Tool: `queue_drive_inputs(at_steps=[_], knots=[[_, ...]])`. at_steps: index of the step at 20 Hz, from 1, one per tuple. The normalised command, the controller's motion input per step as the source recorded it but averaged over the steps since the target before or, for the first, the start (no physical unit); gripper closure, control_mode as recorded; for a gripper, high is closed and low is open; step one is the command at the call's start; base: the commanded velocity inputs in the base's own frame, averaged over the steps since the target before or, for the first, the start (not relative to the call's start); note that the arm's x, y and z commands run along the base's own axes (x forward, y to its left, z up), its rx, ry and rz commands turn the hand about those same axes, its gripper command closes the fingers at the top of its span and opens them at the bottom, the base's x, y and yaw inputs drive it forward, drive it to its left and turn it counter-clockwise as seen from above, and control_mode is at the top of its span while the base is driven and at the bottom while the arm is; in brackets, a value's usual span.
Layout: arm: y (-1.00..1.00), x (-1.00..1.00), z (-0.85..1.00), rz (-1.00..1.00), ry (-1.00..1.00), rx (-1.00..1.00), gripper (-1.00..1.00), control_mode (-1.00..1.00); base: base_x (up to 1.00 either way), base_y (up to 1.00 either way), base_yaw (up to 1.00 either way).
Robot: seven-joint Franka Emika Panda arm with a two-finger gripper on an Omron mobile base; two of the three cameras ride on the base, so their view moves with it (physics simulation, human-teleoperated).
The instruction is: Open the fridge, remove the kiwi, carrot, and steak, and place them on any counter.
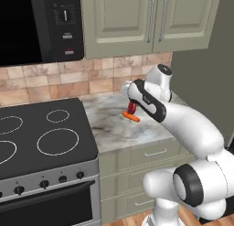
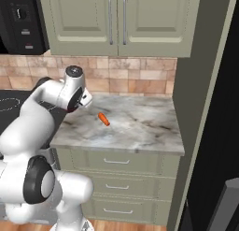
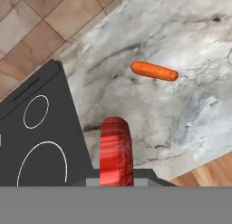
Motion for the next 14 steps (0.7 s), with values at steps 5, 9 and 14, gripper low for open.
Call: queue_drive_inputs(at_steps=[5, 9, 14], knots=[[0.09, 0.38, -0.61, -0.03, 0.06, 0.00, 1.00, -1.00, 0.00, 0.00, 0.00], [0.21, 0.37, -0.58, -0.01, 0.06, 0.00, 1.00, -1.00, 0.00, 0.00, 0.00], [0.22, 0.39, -0.44, -0.02, 0.05, 0.00, 1.00, -1.00, 0.00, 0.00, 0.00]])
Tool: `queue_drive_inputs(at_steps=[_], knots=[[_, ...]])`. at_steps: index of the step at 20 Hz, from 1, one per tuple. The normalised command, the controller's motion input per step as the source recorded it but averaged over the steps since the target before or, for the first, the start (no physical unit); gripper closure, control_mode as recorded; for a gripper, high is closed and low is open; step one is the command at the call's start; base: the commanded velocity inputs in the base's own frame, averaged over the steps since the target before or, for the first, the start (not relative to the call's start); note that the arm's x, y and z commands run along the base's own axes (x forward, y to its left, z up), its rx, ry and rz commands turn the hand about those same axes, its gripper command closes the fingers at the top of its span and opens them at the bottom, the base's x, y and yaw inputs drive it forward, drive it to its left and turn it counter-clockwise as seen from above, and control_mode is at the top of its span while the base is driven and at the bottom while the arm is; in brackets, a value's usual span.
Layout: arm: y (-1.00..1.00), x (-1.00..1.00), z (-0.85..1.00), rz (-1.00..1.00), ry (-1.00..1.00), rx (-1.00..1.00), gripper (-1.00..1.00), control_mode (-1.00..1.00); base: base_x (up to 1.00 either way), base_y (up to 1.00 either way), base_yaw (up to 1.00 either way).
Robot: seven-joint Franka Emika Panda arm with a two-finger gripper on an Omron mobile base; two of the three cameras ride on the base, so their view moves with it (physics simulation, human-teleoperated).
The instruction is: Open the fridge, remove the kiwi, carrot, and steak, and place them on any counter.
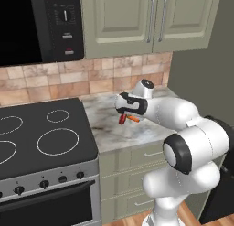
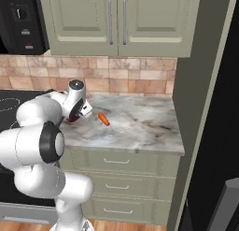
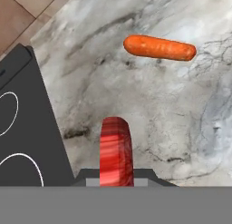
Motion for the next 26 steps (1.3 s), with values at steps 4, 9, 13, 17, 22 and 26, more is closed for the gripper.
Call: queue_drive_inputs(at_steps=[4, 9, 13, 17, 22, 26], knots=[[0.08, 0.42, -0.26, -0.05, 0.02, 0.00, 1.00, -1.00, 0.00, 0.00, 0.00], [0.05, 0.39, -0.39, -0.04, 0.00, 0.00, 1.00, -1.00, 0.00, 0.00, 0.00], [0.10, 0.43, -0.46, -0.03, 0.00, 0.00, 1.00, -1.00, 0.00, 0.00, 0.00], [0.07, 0.39, -0.40, -0.03, 0.00, 0.00, 1.00, -1.00, 0.00, 0.00, 0.00], [0.03, 0.40, -0.39, -0.04, 0.03, 0.00, 1.00, -1.00, 0.00, 0.00, 0.00], [0.00, 0.34, -0.33, -0.04, 0.01, 0.00, 1.00, -1.00, 0.00, 0.00, 0.00]])
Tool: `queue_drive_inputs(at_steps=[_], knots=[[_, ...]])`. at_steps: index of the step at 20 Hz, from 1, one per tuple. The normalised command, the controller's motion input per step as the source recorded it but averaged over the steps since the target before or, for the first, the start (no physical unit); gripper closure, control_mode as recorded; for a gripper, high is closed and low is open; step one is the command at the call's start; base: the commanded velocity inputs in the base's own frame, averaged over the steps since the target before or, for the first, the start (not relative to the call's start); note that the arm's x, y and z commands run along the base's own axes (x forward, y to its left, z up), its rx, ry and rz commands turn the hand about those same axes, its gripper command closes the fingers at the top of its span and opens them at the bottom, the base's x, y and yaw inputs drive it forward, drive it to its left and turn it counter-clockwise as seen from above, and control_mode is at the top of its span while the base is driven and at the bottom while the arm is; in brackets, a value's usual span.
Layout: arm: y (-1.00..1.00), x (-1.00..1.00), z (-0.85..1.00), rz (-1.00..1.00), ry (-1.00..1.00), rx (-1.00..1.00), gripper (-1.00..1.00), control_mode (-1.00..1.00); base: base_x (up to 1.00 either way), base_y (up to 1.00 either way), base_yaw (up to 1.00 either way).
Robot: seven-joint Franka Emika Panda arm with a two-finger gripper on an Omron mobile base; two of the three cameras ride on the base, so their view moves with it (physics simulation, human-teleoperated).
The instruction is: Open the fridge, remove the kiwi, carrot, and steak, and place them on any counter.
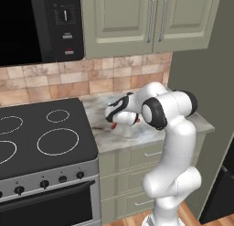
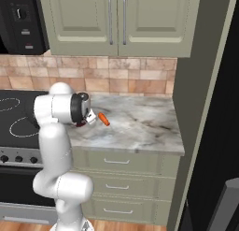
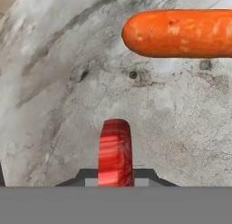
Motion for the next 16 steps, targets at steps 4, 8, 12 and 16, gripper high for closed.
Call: queue_drive_inputs(at_steps=[4, 8, 12, 16], knots=[[0.00, 0.28, -0.32, -0.03, 0.00, 0.00, 1.00, -1.00, 0.00, 0.00, 0.00], [0.00, 0.22, -0.32, -0.03, 0.01, 0.00, 1.00, -1.00, 0.00, 0.00, 0.00], [0.00, -0.03, -0.11, 0.00, 0.05, 0.00, -1.00, -1.00, 0.00, 0.00, 0.00], [-0.04, -0.13, 0.00, 0.00, -0.04, 0.00, -1.00, -1.00, 0.00, 0.00, 0.00]])
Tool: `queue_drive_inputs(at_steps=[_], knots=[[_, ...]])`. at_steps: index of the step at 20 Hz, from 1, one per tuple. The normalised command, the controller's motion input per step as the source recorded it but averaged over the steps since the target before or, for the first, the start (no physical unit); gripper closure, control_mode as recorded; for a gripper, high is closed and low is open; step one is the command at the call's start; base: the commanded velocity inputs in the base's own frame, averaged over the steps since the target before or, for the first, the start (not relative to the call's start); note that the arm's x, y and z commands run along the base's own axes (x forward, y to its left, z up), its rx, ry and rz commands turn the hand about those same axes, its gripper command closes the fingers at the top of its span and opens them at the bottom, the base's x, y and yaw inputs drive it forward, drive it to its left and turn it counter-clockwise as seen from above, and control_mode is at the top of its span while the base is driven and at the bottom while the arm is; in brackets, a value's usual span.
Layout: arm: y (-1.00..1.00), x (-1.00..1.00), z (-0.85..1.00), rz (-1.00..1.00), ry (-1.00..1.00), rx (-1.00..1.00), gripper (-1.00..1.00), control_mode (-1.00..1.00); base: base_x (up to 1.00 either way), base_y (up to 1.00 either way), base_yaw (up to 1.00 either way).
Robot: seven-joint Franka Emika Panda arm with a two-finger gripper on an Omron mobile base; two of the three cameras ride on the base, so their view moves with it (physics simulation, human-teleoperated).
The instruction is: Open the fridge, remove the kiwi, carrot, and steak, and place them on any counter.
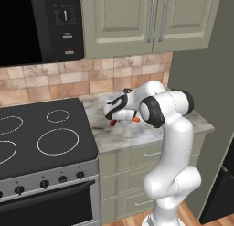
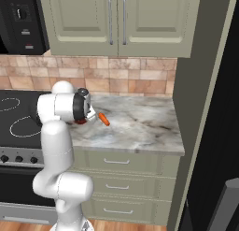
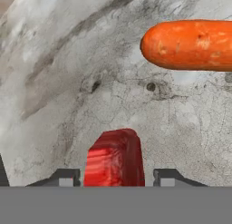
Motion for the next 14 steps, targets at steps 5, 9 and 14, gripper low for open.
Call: queue_drive_inputs(at_steps=[5, 9, 14], knots=[[-0.02, -0.21, 0.16, 0.00, -0.22, 0.00, -1.00, -1.00, 0.00, 0.00, 0.00], [-0.17, -0.39, 0.41, 0.00, -0.33, 0.00, -1.00, -1.00, 0.00, 0.00, 0.00], [-0.41, -0.73, 0.56, -0.01, -0.32, 0.00, -1.00, -1.00, 0.00, 0.00, 0.00]])
